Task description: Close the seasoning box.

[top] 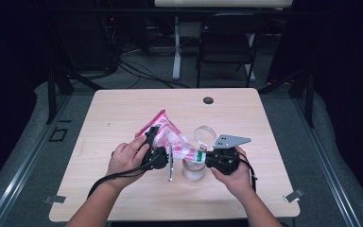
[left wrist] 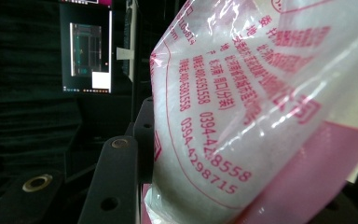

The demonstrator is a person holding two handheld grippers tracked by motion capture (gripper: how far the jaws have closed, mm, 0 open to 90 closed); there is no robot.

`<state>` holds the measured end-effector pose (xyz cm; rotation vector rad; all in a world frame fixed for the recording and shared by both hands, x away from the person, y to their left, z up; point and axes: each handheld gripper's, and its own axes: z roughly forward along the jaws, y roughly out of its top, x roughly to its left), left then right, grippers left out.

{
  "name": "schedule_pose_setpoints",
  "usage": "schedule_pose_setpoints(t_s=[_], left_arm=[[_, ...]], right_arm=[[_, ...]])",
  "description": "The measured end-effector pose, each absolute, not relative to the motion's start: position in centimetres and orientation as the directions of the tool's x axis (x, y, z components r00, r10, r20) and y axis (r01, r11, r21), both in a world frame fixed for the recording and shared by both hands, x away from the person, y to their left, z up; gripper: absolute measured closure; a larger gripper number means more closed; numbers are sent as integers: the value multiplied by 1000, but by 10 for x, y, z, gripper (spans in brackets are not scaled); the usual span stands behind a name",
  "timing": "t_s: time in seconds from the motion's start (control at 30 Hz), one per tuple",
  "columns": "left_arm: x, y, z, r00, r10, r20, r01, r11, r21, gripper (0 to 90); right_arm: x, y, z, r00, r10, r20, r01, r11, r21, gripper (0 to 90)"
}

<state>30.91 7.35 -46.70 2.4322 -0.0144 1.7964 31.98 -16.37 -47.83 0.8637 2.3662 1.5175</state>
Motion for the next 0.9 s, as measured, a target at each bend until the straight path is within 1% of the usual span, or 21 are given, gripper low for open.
schedule_pose_setpoints(t_s=[0.47,0.67,0.9], left_arm=[[307,65,-471,289,24,957,-97,-994,54,618],[307,63,-474,287,4,958,-106,-994,36,619],[306,63,-475,283,1,959,-108,-994,33,620]], right_arm=[[322,-169,-482,-792,595,139,381,303,874,900],[324,-168,-486,-788,603,128,387,322,864,900],[325,-167,-489,-788,601,131,392,327,860,900]])
